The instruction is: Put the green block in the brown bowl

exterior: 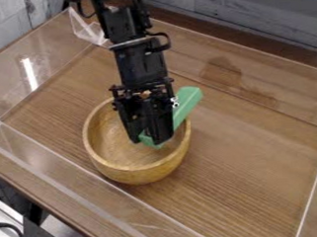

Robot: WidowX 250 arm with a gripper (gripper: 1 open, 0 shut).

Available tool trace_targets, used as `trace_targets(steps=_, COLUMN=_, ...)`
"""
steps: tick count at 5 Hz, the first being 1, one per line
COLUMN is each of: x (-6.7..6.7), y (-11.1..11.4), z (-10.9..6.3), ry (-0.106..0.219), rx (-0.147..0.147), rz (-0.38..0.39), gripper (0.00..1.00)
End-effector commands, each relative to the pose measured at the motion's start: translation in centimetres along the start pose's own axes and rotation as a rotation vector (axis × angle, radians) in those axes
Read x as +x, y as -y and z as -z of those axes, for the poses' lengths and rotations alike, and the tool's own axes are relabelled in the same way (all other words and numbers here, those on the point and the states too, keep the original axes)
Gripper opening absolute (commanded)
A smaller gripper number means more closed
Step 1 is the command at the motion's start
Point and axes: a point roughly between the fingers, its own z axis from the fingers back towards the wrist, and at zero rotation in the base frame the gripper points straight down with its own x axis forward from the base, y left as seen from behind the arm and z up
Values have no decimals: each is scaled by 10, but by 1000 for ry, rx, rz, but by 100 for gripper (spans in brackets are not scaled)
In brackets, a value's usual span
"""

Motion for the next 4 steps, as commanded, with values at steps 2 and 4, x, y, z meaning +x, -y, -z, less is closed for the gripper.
trace_targets(steps=2, x=5, y=4, z=-9, ry=10, rx=9, rz=25, gripper=0)
trace_targets(steps=4, x=4, y=6, z=-7, ry=-10, rx=-1, rz=28, gripper=0)
